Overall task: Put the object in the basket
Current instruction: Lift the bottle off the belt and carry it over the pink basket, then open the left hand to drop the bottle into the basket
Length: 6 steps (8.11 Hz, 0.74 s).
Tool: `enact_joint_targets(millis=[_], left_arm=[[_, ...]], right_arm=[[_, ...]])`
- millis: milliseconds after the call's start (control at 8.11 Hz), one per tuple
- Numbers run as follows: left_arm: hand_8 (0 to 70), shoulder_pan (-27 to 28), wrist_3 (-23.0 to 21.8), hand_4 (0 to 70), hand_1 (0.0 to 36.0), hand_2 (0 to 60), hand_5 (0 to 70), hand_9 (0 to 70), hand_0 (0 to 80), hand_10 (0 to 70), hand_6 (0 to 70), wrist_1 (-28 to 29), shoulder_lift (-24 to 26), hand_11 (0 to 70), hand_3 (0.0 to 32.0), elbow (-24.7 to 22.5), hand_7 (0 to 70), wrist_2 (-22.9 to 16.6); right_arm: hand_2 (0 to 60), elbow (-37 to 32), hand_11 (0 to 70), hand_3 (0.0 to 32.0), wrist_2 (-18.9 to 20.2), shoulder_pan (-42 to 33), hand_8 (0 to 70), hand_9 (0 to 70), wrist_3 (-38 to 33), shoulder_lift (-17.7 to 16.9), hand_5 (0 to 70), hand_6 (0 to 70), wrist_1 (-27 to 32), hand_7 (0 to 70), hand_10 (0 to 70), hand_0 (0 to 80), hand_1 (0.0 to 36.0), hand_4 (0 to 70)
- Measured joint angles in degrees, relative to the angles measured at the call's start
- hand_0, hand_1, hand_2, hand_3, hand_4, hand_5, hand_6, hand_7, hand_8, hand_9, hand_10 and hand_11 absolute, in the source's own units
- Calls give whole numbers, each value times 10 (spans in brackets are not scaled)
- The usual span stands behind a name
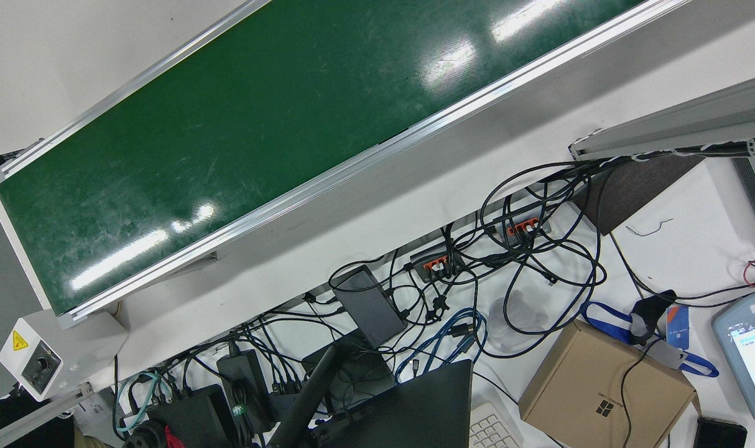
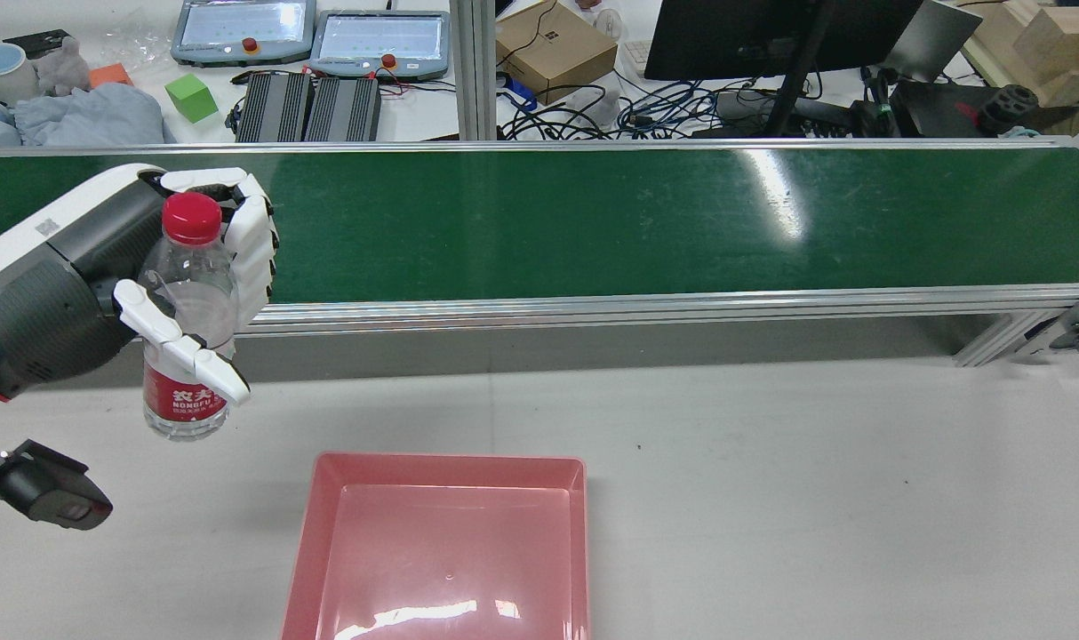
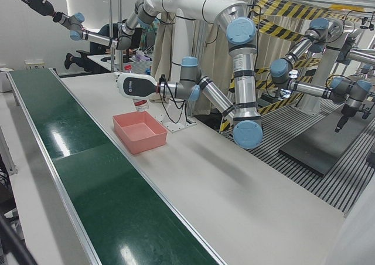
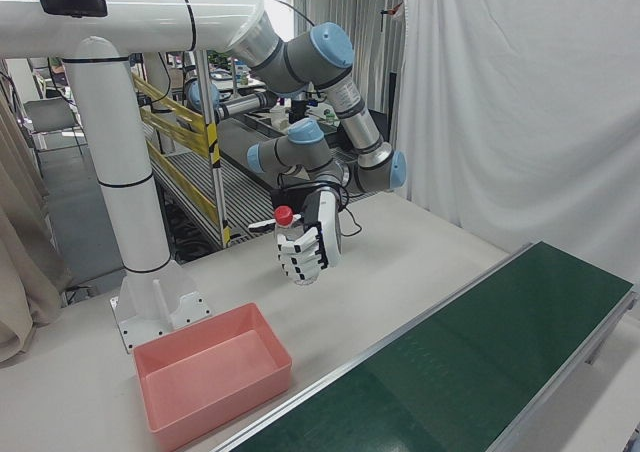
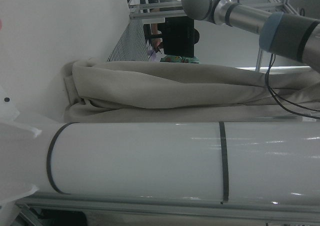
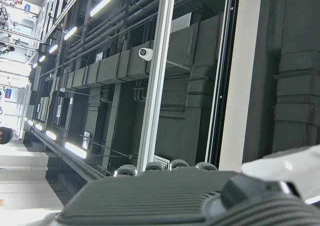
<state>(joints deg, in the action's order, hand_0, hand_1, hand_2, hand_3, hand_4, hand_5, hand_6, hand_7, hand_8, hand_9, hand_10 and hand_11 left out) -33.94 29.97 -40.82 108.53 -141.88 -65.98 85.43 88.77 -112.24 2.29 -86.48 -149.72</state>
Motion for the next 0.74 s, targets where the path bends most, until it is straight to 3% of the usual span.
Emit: enact_joint_targets(millis=[247, 370, 616, 740], left_arm=[[700, 99, 19, 425, 185, 0, 700, 700, 800, 700, 700, 5, 4, 700, 0, -9, 700, 89], [700, 129, 28, 393, 178, 0, 700, 700, 800, 700, 700, 20, 5, 700, 0, -9, 700, 118], [700, 154, 35, 354, 109, 0, 700, 700, 800, 700, 700, 74, -8, 700, 0, -2, 700, 141], [700, 161, 36, 301, 1, 0, 700, 700, 548, 688, 628, 99, -20, 700, 0, 1, 680, 152]], right_arm=[[0, 0, 0, 0, 0, 0, 0, 0, 0, 0, 0, 0, 0, 0, 0, 0, 0, 0], [0, 0, 0, 0, 0, 0, 0, 0, 0, 0, 0, 0, 0, 0, 0, 0, 0, 0], [0, 0, 0, 0, 0, 0, 0, 0, 0, 0, 0, 0, 0, 0, 0, 0, 0, 0], [0, 0, 0, 0, 0, 0, 0, 0, 0, 0, 0, 0, 0, 0, 0, 0, 0, 0]])
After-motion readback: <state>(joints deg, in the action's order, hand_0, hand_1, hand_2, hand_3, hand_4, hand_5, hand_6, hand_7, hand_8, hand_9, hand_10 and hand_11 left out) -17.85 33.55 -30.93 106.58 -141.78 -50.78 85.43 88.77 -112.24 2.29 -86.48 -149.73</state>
